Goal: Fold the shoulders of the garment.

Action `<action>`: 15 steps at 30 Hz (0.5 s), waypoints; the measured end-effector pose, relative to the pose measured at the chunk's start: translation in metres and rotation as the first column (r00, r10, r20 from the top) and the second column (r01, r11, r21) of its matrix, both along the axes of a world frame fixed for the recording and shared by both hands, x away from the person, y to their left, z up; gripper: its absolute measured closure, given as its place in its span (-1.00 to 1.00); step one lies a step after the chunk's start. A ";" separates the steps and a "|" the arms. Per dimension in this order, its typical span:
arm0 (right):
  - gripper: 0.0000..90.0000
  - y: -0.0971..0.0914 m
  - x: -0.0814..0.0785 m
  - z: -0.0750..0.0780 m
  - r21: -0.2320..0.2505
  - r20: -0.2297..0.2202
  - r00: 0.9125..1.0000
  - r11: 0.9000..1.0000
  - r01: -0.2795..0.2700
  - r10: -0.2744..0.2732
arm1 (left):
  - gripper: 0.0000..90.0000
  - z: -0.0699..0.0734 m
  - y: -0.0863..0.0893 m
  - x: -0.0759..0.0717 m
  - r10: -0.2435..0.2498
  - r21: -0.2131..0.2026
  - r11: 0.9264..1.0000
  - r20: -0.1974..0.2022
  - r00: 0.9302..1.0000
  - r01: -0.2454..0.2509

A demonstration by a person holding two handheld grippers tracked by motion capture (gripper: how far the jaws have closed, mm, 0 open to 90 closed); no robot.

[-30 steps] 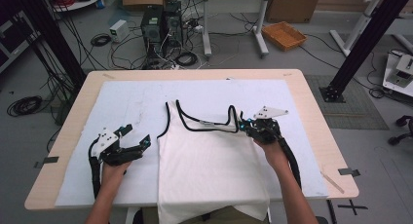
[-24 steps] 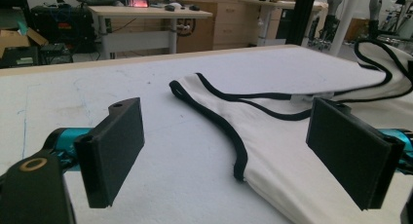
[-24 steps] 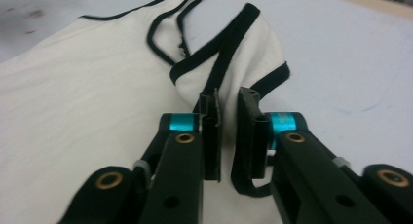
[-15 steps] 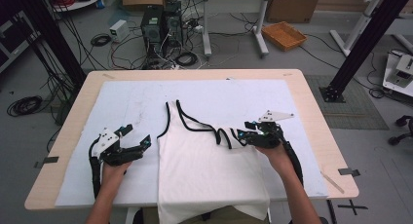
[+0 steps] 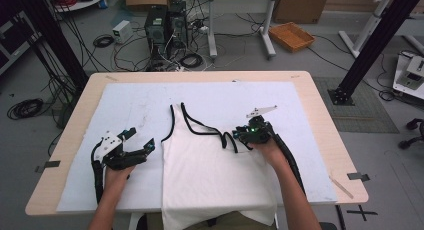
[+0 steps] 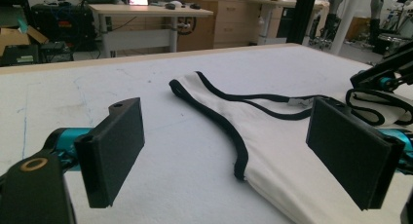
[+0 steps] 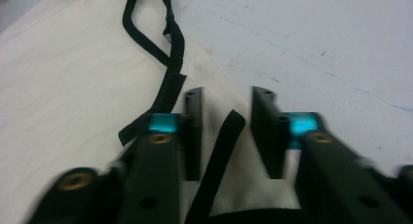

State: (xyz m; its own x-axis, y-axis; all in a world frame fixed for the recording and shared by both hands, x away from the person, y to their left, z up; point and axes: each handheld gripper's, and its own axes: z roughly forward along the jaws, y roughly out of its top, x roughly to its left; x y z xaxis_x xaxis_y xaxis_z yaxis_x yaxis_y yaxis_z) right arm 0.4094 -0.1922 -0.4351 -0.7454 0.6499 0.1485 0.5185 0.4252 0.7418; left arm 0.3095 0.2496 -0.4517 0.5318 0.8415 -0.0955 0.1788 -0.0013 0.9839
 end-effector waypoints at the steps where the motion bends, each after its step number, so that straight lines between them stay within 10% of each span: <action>1: 0.93 -0.001 -0.002 0.004 0.026 0.037 0.999 1.000 0.001 -0.002 | -0.69 0.000 0.000 0.000 0.000 0.000 1.000 0.000 1.000 0.000; 15: 0.92 -0.044 -0.059 0.025 0.141 0.213 0.973 0.982 -0.123 0.091 | -0.69 0.001 0.001 -0.001 0.000 -0.003 1.000 -0.018 1.000 0.000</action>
State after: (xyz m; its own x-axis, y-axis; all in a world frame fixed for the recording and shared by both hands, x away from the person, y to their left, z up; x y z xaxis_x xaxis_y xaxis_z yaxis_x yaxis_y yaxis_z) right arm 0.3501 -0.2365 -0.4100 -0.8341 0.5463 0.0764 0.3064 0.3437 0.8877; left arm 0.3084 0.2502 -0.4508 0.5297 0.8414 -0.1076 0.1967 0.0015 0.9805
